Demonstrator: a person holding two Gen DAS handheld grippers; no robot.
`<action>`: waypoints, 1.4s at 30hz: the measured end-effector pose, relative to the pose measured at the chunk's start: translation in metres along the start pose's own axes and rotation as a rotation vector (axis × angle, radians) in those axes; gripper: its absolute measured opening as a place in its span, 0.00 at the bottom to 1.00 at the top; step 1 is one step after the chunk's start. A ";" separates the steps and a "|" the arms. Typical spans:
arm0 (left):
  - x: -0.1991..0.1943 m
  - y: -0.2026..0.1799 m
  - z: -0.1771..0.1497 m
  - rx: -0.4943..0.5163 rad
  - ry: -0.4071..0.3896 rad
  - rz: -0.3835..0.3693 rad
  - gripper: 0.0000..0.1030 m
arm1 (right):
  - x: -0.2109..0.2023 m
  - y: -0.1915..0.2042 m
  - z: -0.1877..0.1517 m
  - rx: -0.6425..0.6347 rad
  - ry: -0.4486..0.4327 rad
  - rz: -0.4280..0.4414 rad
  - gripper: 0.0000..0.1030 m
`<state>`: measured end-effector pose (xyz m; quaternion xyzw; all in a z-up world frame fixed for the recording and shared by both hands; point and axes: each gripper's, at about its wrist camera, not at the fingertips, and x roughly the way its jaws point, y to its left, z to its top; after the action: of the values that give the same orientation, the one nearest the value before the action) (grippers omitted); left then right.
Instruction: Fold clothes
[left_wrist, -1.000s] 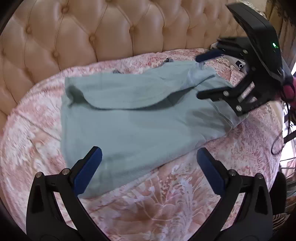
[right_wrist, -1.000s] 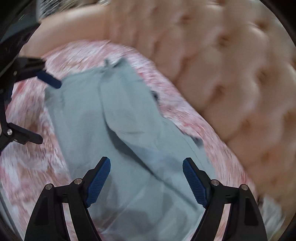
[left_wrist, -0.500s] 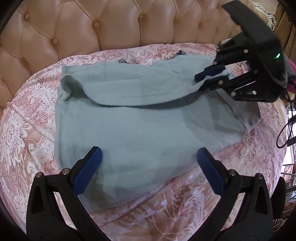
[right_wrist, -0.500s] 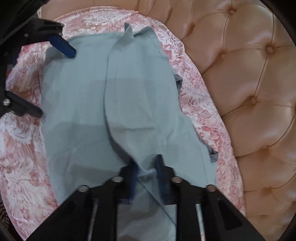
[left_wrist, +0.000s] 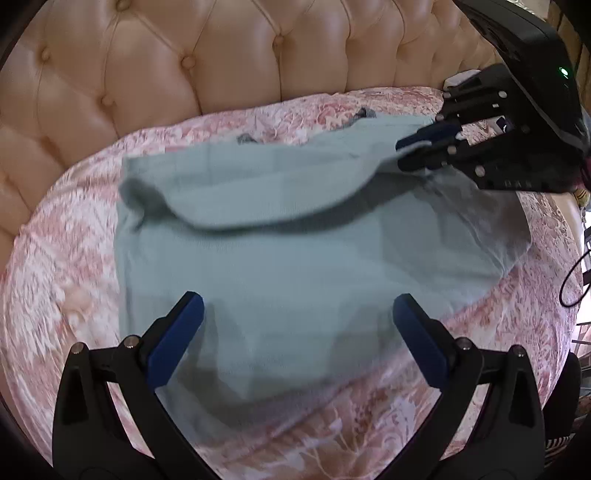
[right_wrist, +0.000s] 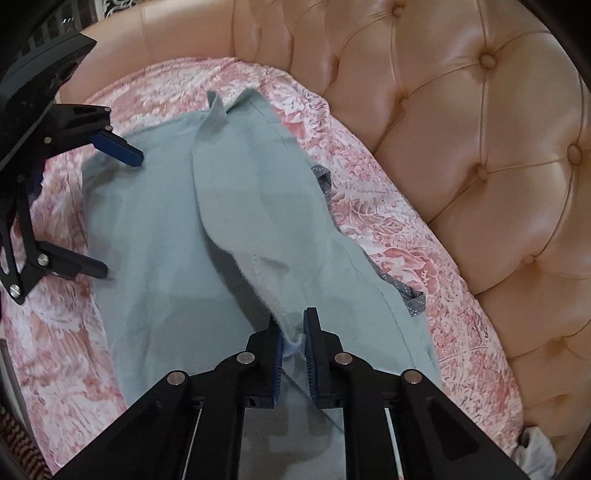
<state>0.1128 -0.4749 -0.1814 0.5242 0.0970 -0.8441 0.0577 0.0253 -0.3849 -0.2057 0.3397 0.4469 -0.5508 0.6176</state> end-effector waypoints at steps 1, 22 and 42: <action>-0.001 0.001 0.004 0.005 -0.008 0.003 1.00 | 0.000 -0.001 0.000 0.007 -0.005 0.003 0.11; 0.015 -0.026 0.014 0.620 -0.110 0.332 0.83 | -0.011 -0.016 -0.010 0.117 -0.077 0.018 0.11; 0.031 -0.001 0.059 0.503 -0.050 0.245 0.19 | -0.019 -0.029 -0.009 0.145 -0.097 -0.007 0.11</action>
<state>0.0469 -0.4868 -0.1835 0.5087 -0.1810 -0.8412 0.0298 -0.0045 -0.3742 -0.1890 0.3550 0.3765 -0.5996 0.6105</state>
